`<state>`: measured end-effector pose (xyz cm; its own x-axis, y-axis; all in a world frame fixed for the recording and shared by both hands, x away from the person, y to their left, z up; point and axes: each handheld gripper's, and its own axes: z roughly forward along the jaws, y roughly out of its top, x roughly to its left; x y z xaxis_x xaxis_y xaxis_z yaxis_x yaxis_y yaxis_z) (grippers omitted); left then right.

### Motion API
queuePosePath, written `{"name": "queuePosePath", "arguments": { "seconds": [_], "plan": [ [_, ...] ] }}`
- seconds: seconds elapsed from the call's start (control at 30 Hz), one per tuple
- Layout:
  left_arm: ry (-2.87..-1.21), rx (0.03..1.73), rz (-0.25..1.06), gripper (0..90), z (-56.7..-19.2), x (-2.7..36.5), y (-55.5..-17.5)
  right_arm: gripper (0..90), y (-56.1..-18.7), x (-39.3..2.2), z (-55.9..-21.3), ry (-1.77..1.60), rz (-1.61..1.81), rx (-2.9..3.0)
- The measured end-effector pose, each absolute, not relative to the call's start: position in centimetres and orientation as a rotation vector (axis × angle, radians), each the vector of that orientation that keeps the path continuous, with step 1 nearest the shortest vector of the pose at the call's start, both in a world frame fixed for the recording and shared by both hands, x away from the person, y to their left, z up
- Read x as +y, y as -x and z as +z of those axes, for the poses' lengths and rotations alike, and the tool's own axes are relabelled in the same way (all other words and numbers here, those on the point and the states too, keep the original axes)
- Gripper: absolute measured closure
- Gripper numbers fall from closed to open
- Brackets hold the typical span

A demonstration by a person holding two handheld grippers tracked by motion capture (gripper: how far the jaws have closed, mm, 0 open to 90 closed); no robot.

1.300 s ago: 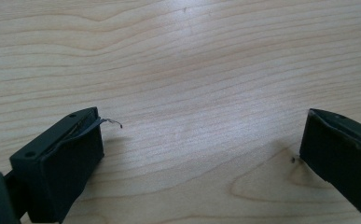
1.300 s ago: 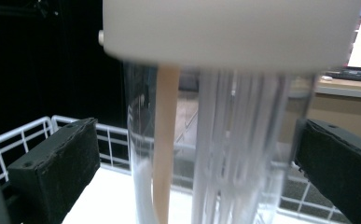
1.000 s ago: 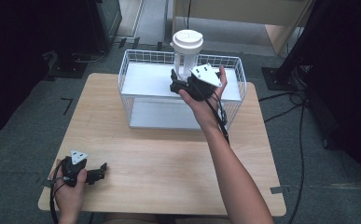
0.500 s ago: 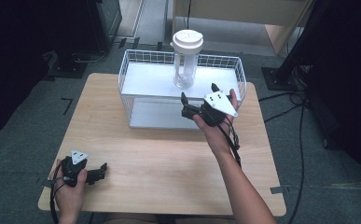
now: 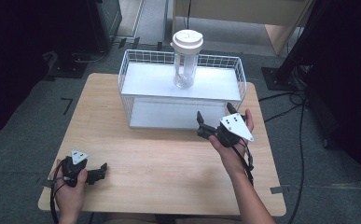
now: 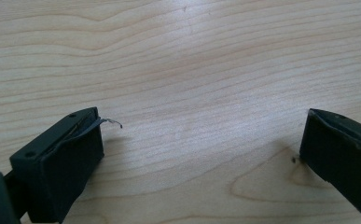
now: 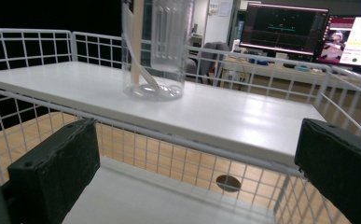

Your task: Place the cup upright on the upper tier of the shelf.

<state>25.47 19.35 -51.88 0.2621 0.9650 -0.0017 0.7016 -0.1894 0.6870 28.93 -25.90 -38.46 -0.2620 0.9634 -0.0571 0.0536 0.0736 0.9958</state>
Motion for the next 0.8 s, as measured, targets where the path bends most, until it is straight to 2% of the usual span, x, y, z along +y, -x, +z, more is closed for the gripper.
{"name": "queuePosePath", "arguments": {
  "seconds": [0.8],
  "plan": [
    [-1.973,1.504,0.601,0.0,-51.9,19.3,-25.5,0.2,-24.4,-33.4,-44.9,-1.270,1.154,1.481]
  ]
}}
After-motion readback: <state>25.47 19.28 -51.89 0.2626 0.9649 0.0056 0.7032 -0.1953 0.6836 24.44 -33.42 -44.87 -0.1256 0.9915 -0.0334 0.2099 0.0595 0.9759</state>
